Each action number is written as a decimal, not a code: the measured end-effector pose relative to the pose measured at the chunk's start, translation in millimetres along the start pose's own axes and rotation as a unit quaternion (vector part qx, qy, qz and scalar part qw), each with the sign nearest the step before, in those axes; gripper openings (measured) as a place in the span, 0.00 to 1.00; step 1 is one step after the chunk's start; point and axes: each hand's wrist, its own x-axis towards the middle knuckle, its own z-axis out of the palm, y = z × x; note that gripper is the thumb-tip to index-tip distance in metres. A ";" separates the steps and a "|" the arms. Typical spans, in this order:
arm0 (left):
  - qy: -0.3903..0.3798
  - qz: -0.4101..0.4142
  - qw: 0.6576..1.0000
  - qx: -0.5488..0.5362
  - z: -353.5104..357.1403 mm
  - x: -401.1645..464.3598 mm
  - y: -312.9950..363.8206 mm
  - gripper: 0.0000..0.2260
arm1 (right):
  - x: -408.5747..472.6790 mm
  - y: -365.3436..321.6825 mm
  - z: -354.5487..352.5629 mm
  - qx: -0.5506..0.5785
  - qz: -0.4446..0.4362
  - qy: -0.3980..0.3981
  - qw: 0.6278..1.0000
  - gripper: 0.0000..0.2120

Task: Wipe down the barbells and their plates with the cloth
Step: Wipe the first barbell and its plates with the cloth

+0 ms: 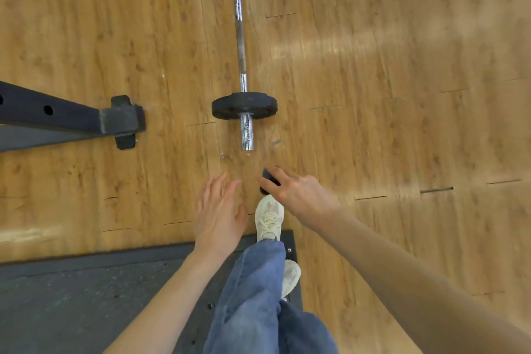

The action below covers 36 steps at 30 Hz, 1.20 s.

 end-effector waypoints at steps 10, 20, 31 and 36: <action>0.006 -0.049 0.999 -0.018 -9.4 51.7 1.9 0.22 | 62.1 37.8 4.4 -0.009 -0.035 0.003 0.999 0.28; 0.047 -0.168 0.981 -0.079 7.5 84.8 41.7 0.24 | 99.0 100.5 -7.9 -0.010 -0.162 -0.039 0.986 0.30; 0.091 -0.291 0.938 -0.162 43.2 108.2 111.6 0.27 | 122.1 168.5 -27.4 -0.044 -0.265 -0.046 0.962 0.31; 0.093 -0.326 0.924 -0.175 58.2 110.8 113.4 0.28 | 137.6 167.1 -26.4 -0.082 -0.300 -0.123 0.942 0.30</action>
